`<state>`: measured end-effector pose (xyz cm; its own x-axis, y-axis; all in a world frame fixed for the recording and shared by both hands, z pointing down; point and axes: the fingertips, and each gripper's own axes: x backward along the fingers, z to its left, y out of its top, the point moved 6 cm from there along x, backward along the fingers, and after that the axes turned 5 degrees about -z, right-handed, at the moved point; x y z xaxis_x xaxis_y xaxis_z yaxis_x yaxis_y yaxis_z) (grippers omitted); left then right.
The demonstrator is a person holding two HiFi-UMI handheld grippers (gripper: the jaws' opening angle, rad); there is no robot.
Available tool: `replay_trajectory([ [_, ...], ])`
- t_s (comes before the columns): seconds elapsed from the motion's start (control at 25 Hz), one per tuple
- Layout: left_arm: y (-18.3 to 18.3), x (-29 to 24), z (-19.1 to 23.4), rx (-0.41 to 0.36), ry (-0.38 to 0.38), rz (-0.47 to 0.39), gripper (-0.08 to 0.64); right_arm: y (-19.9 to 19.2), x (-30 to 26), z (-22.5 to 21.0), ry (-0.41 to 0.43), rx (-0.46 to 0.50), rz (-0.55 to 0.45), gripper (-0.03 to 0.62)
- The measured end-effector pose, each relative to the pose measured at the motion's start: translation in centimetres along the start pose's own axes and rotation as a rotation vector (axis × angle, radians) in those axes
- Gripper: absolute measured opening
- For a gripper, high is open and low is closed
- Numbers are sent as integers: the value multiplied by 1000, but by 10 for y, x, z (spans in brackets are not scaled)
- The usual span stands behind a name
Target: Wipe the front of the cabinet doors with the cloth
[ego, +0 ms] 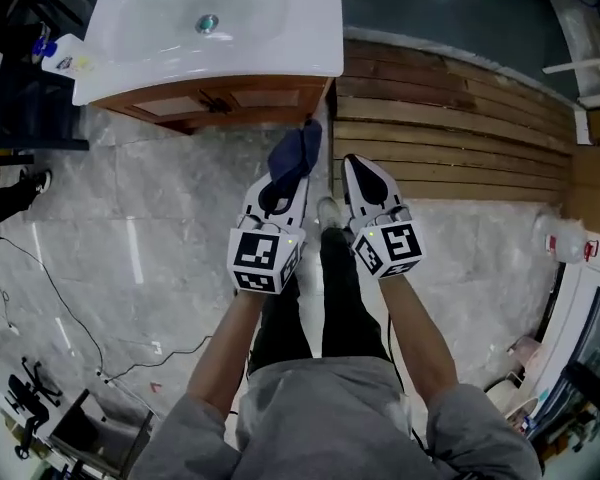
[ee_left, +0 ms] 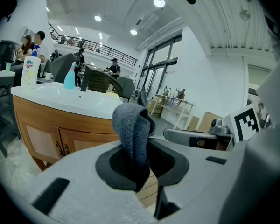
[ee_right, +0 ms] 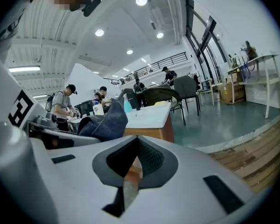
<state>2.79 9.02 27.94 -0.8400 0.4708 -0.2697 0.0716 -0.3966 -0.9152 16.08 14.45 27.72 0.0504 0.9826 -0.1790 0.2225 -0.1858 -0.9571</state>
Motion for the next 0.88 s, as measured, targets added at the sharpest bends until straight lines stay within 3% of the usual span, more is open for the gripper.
replay_trajectory([
  [0.28,-18,-37,8,67,91,-12,61,-13,-36,-33,95,8,36,11],
  [0.6,-43,-70,27,241,170,-106,61,-37,-74,-52,200,35,69,11],
  [0.88,-66,-87,37,340,201,-150,58,-53,-91,-61,230,35,93,11],
])
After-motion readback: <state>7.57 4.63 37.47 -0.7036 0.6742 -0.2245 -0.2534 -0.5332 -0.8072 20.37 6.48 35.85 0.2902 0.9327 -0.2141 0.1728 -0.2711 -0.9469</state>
